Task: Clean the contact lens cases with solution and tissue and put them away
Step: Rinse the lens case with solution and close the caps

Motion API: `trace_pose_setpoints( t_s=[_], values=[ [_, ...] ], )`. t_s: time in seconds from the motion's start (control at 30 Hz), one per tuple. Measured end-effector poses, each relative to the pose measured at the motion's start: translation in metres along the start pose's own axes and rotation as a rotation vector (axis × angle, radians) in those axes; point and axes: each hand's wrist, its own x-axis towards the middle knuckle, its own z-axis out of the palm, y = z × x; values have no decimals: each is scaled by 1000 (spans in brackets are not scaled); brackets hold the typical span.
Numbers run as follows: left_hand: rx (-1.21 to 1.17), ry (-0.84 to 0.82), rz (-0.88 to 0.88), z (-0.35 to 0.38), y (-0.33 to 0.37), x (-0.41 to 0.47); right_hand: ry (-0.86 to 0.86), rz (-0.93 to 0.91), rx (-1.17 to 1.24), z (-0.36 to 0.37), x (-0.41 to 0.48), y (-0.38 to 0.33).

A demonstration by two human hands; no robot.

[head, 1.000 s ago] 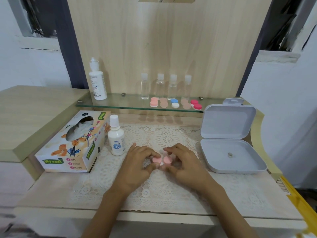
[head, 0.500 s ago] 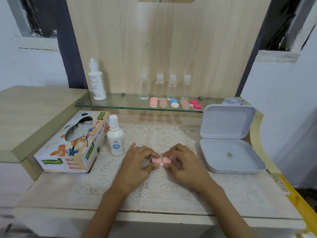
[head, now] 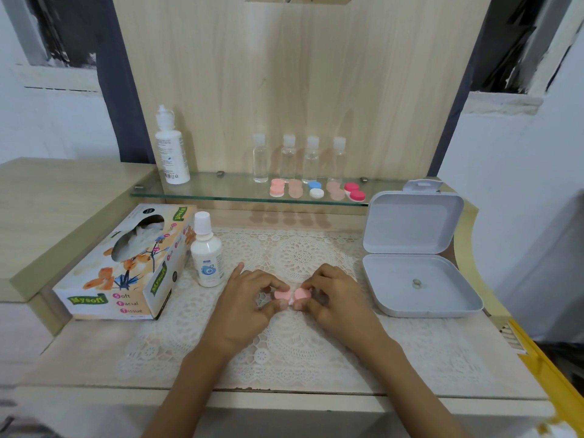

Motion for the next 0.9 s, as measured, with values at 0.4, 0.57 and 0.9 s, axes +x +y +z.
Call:
trace_pose_setpoints(
  t_s=[0.4, 0.57, 0.9],
  values=[
    [-1, -5, -4, 0, 1, 0, -14, -22, -26, 5, 0, -1],
    [8, -21, -5, 0, 0, -1, -32, 20, 32, 6, -1, 0],
    [81, -60, -4, -3, 0, -1, -61, 68, 104, 4, -1, 1]
  ],
)
